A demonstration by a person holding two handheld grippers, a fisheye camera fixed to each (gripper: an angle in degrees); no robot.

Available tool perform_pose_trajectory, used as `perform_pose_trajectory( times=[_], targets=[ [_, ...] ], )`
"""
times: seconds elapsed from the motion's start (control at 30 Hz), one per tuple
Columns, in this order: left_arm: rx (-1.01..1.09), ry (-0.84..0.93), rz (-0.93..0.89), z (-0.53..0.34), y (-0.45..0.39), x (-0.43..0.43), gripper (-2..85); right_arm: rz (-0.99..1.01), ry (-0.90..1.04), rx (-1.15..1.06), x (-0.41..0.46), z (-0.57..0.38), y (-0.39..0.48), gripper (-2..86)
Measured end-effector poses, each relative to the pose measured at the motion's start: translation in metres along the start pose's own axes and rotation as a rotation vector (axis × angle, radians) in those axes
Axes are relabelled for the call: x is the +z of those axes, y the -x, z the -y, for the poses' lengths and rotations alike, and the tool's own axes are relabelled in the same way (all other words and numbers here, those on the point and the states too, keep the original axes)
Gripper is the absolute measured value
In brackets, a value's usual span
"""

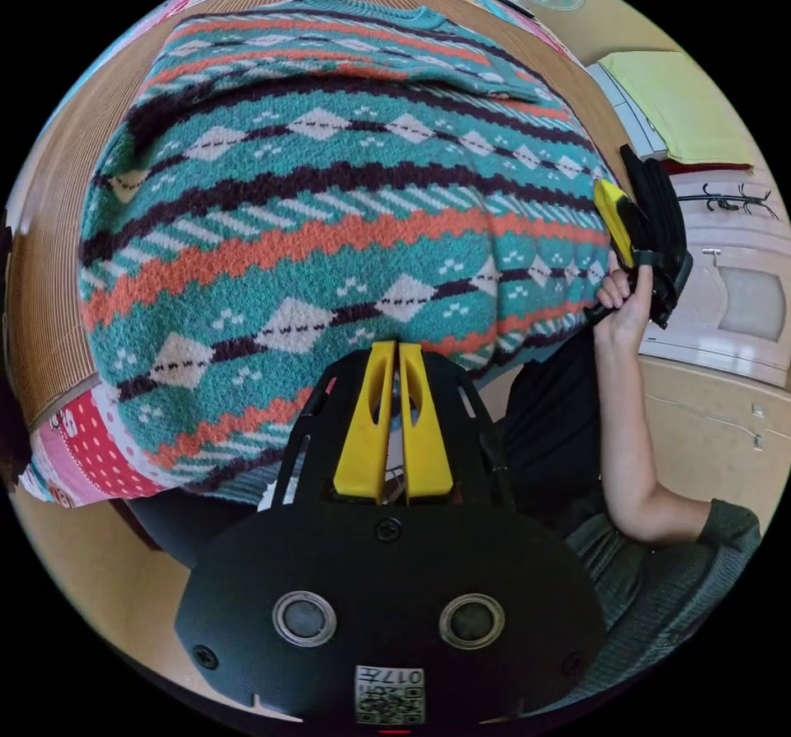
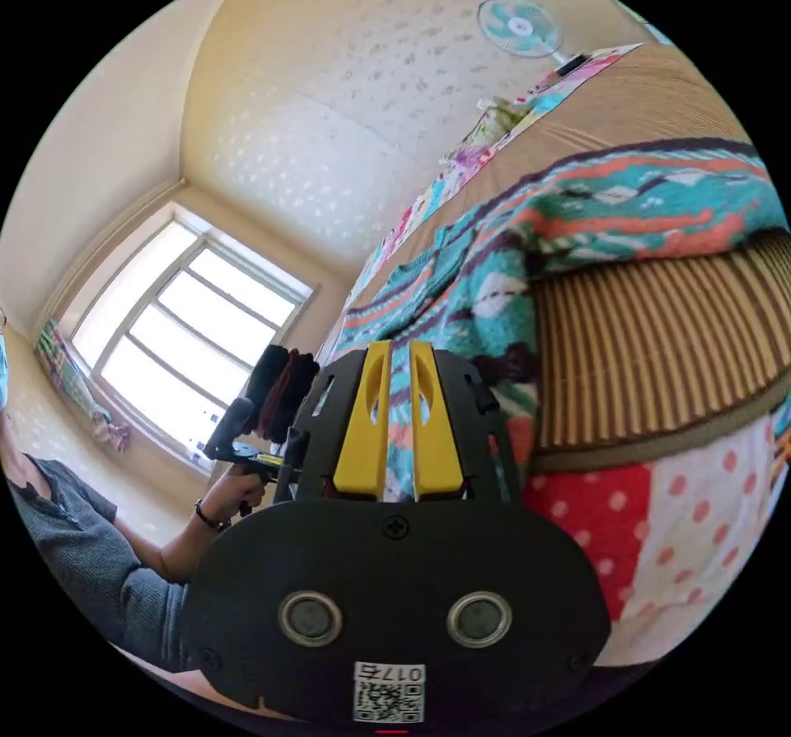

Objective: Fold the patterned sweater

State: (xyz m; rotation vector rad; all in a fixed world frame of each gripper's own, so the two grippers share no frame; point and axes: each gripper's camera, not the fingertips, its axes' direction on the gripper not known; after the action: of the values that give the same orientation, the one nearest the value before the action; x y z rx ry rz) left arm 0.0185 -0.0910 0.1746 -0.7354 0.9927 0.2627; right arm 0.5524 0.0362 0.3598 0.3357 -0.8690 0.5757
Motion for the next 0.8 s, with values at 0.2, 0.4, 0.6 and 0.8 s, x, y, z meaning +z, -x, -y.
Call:
perform_pose_trajectory(
  times=[0.2, 0.4, 0.6, 0.8],
  targets=[
    [0.046, 0.14, 0.091, 0.039, -0.002, 0.001, -0.6, -0.227, -0.325, 0.314, -0.12, 0.024, -0.053, 13.9],
    [0.062, 0.209, 0.131, 0.06, 0.003, 0.006, -0.5, -0.054, -0.248, 0.639, -0.122, 0.065, -0.103, 11.9],
    [0.045, 0.162, 0.162, 0.057, 0.01, 0.014, -0.6, 0.218, -0.405, 0.476, -0.088, 0.102, -0.051, 2.8],
    [0.031, 0.066, 0.182, 0.042, 0.02, 0.026, -0.6, 0.36, -0.03, 0.015, 0.072, 0.114, 0.143, 4.9]
  ],
)
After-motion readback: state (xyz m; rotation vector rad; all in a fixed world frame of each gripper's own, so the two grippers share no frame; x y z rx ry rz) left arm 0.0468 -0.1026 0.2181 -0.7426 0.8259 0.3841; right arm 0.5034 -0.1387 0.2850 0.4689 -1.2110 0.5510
